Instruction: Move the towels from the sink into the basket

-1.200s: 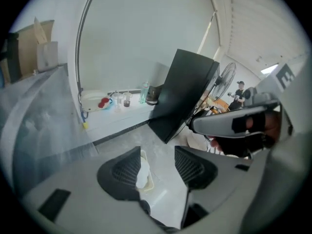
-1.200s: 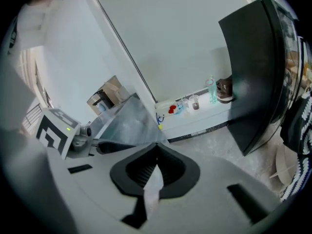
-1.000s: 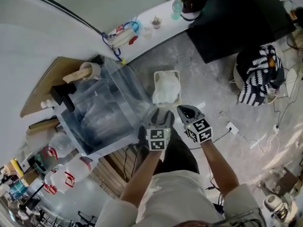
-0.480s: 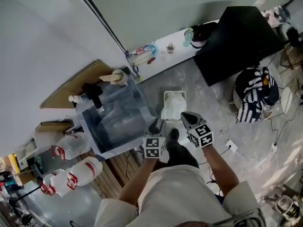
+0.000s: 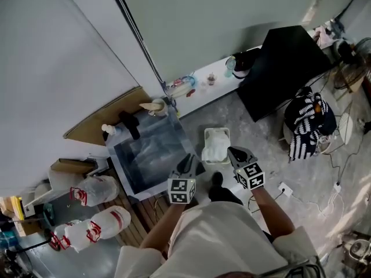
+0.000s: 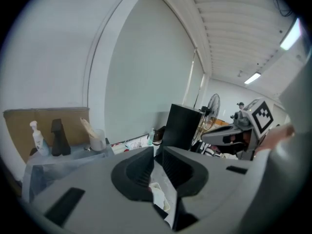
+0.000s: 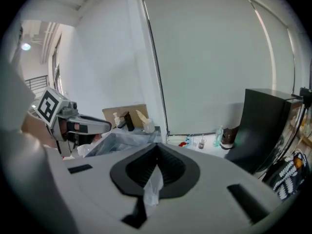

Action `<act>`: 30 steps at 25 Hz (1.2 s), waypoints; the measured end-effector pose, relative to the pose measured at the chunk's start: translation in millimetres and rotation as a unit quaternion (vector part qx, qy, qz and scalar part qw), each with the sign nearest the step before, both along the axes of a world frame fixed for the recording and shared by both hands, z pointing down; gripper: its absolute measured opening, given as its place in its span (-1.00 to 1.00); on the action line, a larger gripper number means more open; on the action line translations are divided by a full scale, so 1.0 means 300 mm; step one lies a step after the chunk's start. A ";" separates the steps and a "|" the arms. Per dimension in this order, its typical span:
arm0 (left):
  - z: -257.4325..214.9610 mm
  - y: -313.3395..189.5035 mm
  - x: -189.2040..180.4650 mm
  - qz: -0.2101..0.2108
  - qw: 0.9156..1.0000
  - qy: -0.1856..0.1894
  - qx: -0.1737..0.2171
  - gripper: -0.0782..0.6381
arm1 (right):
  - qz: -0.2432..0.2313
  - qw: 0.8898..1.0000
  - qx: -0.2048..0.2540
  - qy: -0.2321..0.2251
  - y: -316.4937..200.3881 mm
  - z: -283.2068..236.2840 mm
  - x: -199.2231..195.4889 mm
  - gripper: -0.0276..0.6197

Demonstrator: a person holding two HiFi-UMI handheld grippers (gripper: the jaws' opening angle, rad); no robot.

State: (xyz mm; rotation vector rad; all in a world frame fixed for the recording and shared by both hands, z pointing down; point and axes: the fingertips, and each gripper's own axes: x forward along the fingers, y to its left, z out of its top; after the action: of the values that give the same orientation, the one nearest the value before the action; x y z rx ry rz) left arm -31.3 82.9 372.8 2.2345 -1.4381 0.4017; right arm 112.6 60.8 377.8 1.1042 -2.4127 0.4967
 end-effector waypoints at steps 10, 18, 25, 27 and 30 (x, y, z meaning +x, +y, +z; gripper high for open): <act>-0.208 0.049 -0.130 0.011 0.998 0.018 0.059 -0.72 | 0.008 0.998 0.057 -0.011 0.052 -0.210 -0.049 -0.91; -0.360 0.078 -0.173 0.028 0.994 0.029 0.104 -0.74 | 0.021 0.995 0.102 -0.009 0.073 -0.340 -0.024 -0.91; -0.365 0.077 -0.182 0.029 0.994 0.031 0.104 -0.74 | 0.031 0.993 0.112 -0.017 0.110 -0.359 -0.010 -0.91; -0.367 0.079 -0.182 0.029 0.994 0.032 0.104 -0.74 | 0.031 0.993 0.114 -0.019 0.117 -0.368 -0.010 -0.91; -0.372 0.087 -0.172 0.027 0.994 0.035 0.103 -0.74 | 0.032 0.992 0.116 -0.022 0.127 -0.380 -0.001 -0.91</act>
State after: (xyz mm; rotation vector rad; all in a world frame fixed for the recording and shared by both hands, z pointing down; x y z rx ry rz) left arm -83.0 109.2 261.2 2.4288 -1.4416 0.1984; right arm 112.3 99.0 263.8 1.2819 -2.5283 0.2656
